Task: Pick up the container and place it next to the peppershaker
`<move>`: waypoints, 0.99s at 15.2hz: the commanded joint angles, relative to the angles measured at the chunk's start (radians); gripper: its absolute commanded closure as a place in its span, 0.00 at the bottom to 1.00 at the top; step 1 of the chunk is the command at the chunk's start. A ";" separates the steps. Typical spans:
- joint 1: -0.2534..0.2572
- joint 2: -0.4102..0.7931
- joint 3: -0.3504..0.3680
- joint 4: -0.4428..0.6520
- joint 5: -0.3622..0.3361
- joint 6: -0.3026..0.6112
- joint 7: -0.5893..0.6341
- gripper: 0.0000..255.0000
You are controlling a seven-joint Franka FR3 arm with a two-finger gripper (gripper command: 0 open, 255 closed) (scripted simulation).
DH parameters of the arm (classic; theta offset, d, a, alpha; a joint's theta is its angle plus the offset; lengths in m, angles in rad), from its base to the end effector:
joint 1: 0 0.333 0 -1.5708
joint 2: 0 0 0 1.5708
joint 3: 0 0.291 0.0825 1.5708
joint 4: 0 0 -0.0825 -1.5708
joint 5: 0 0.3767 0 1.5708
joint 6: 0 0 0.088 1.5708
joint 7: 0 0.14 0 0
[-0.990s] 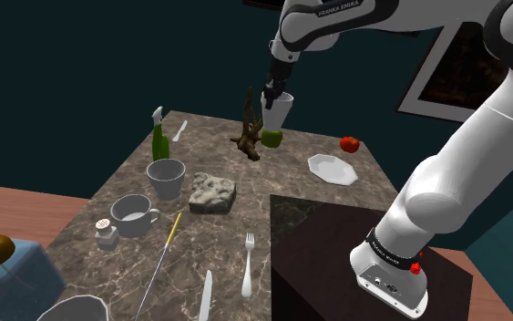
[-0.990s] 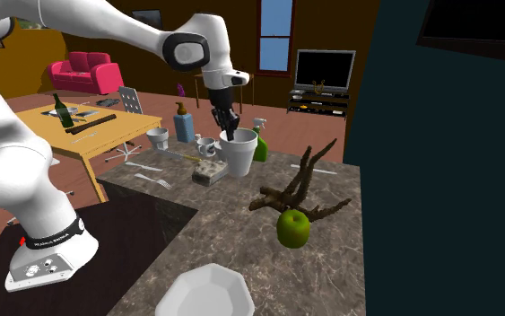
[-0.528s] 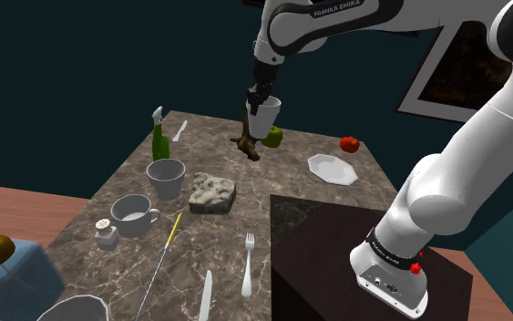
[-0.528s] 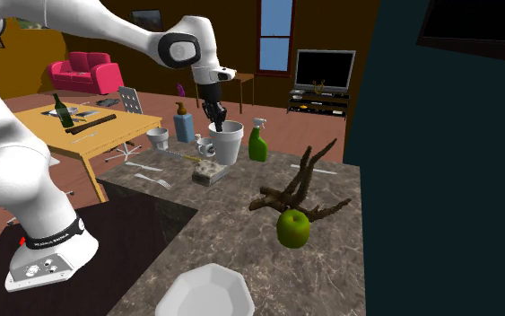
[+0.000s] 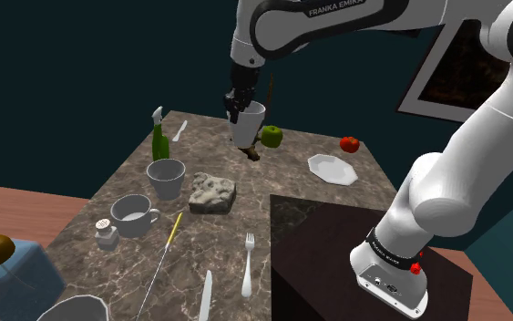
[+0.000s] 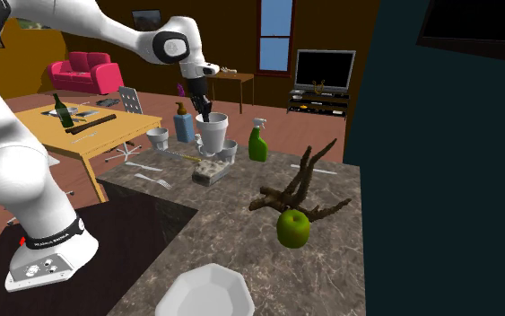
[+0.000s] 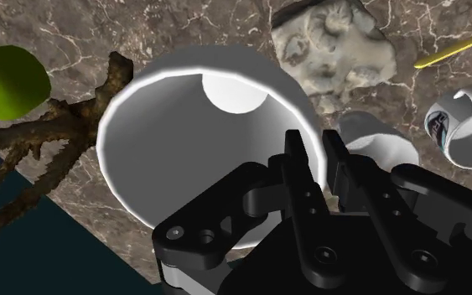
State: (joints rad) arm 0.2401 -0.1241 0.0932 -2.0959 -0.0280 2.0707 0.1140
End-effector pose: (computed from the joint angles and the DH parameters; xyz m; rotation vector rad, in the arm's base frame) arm 0.4979 0.1708 0.4300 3.1025 0.3605 0.1625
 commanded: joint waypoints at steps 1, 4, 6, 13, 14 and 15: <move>0.022 0.014 0.030 0.012 -0.004 0.001 0.055 1.00; 0.053 0.044 0.071 0.048 -0.012 -0.008 0.131 1.00; 0.075 0.070 0.097 0.078 -0.020 -0.015 0.181 1.00; 0.154 0.187 0.178 0.220 -0.064 -0.054 0.357 1.00; 0.167 0.208 0.188 0.246 -0.073 -0.061 0.382 1.00; 0.180 0.229 0.198 0.273 -0.082 -0.070 0.407 1.00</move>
State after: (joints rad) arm 0.4078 0.0887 0.2811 -1.8548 -0.1031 2.0182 0.4963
